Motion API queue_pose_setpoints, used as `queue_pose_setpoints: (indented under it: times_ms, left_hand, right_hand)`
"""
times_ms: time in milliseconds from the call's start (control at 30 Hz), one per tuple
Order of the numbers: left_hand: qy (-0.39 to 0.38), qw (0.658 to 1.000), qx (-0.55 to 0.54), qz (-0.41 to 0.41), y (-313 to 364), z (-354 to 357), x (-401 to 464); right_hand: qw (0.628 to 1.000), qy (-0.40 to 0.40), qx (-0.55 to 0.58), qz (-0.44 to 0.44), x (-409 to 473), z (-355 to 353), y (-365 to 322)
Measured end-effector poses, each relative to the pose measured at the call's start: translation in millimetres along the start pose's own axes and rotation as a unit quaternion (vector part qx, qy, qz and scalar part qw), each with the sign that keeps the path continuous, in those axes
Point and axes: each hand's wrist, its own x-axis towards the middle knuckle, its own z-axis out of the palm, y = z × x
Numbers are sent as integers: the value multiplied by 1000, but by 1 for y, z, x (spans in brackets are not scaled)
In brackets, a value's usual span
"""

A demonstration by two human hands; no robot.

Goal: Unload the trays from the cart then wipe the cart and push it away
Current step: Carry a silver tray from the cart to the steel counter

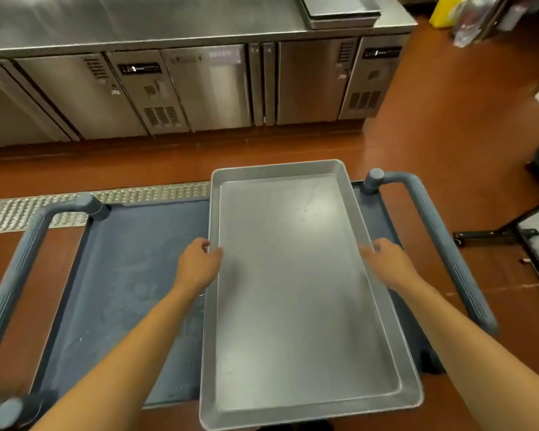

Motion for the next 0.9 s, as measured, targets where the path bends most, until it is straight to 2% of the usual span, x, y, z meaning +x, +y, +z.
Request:
queue_pose_setpoints:
  times_ms: [133,300,900]
  left_hand:
    - [19,999,15,-42,-16,7,8]
    - [29,996,63,-58,-27,10,20]
    - [20,985,169,-28,-34,16,33]
  right_hand:
    - [998,39,-50,21,16,8,12]
    - [990,32,-139,8,32,7,14]
    - [986,-25,-154,54,51,0,7]
